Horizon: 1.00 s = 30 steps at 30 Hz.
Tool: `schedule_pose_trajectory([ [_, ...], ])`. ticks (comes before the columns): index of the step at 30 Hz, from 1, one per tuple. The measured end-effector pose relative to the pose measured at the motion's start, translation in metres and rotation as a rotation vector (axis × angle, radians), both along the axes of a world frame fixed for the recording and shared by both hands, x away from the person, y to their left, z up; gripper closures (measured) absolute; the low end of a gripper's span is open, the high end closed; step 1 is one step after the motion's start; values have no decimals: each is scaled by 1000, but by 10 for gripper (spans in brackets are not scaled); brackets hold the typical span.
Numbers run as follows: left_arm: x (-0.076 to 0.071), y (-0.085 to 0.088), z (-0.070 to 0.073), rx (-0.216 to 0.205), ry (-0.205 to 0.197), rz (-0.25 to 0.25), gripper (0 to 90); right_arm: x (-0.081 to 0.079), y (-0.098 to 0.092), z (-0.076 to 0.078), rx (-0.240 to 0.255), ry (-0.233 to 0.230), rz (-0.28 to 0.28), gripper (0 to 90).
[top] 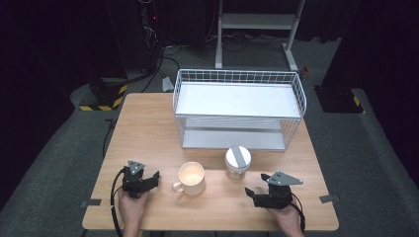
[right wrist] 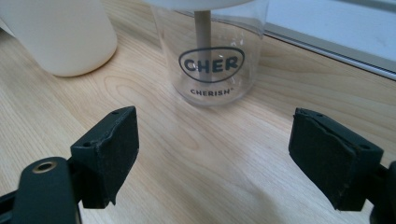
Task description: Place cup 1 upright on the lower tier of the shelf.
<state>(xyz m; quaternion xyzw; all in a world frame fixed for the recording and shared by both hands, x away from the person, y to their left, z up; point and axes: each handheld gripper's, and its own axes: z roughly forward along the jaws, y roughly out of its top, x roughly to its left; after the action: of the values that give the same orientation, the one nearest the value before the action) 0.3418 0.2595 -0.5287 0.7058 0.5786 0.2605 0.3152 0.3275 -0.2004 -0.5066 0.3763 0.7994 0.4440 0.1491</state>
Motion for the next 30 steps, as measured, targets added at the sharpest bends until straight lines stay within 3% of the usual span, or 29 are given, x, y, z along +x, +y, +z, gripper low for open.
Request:
schedule_pose_trajectory([
  [7,0,0,0,0,0,0,257,3,12,2,34,-18,0,145],
  [14,-1,-2,0,4,-2,-30,282,12,23,2,23,-18,9,133],
  [18,-1,-2,0,2,-1,-29,281,19,26,4,33,-20,-6,128],
  [30,-1,-2,0,1,1,-27,276,33,38,3,1,-20,-29,118],
])
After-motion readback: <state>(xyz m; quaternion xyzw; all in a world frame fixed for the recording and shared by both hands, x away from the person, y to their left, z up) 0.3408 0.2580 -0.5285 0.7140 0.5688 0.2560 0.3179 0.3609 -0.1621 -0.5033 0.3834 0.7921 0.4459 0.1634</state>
